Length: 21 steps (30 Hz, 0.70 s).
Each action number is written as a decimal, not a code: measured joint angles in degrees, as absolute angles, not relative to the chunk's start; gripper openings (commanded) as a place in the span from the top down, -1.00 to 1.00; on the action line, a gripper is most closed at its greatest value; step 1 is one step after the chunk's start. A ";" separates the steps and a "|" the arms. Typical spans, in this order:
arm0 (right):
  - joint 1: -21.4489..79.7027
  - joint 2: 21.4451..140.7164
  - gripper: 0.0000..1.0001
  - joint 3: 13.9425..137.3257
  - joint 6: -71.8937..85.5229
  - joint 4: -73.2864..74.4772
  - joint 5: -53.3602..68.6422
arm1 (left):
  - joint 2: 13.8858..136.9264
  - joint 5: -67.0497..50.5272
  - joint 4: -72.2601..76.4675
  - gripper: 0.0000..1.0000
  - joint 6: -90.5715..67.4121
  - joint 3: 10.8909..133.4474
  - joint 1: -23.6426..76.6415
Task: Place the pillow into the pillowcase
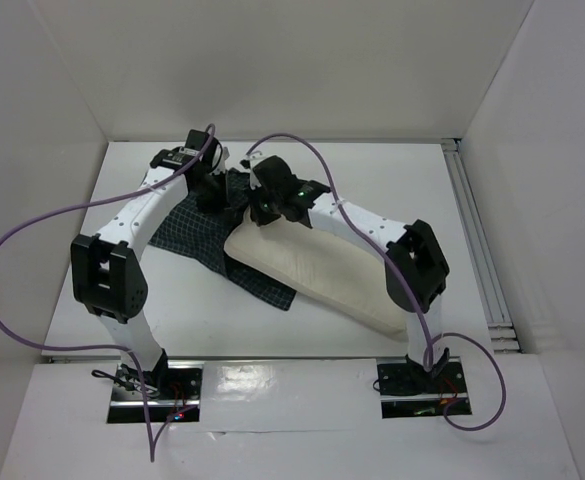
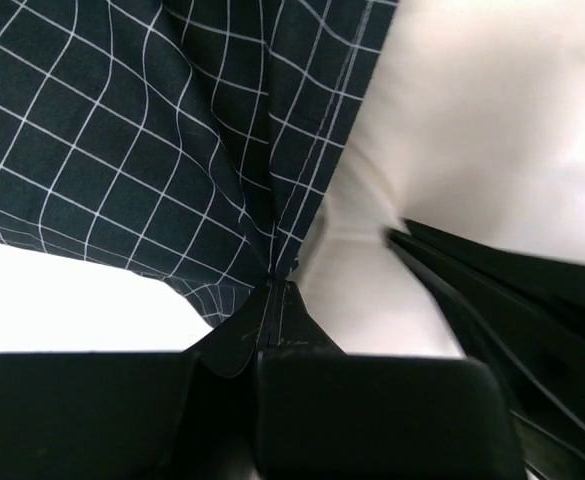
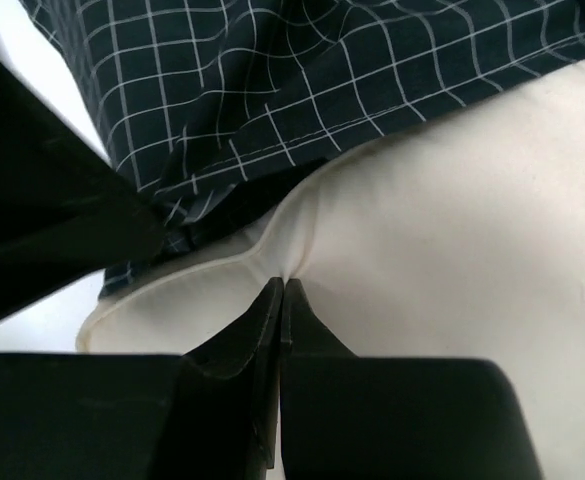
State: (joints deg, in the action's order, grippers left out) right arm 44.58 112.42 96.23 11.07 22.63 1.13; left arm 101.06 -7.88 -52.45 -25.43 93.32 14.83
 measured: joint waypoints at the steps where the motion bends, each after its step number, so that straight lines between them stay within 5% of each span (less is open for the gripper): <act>1: 44.58 113.30 1.00 96.42 11.86 22.39 1.17 | 101.06 -8.10 -52.31 1.00 -25.43 93.32 14.83; 16: 45.25 118.52 1.00 95.31 20.88 17.47 -2.07 | 101.06 -13.06 -52.03 1.00 -25.65 95.29 14.83; 19: 45.25 117.86 -0.42 93.32 22.31 14.24 -0.82 | 101.14 -13.85 -52.07 1.00 -25.87 95.29 14.81; 21: 45.21 116.07 -0.61 91.37 22.46 12.69 -1.41 | 101.16 -13.89 -52.99 1.00 -26.02 95.33 14.76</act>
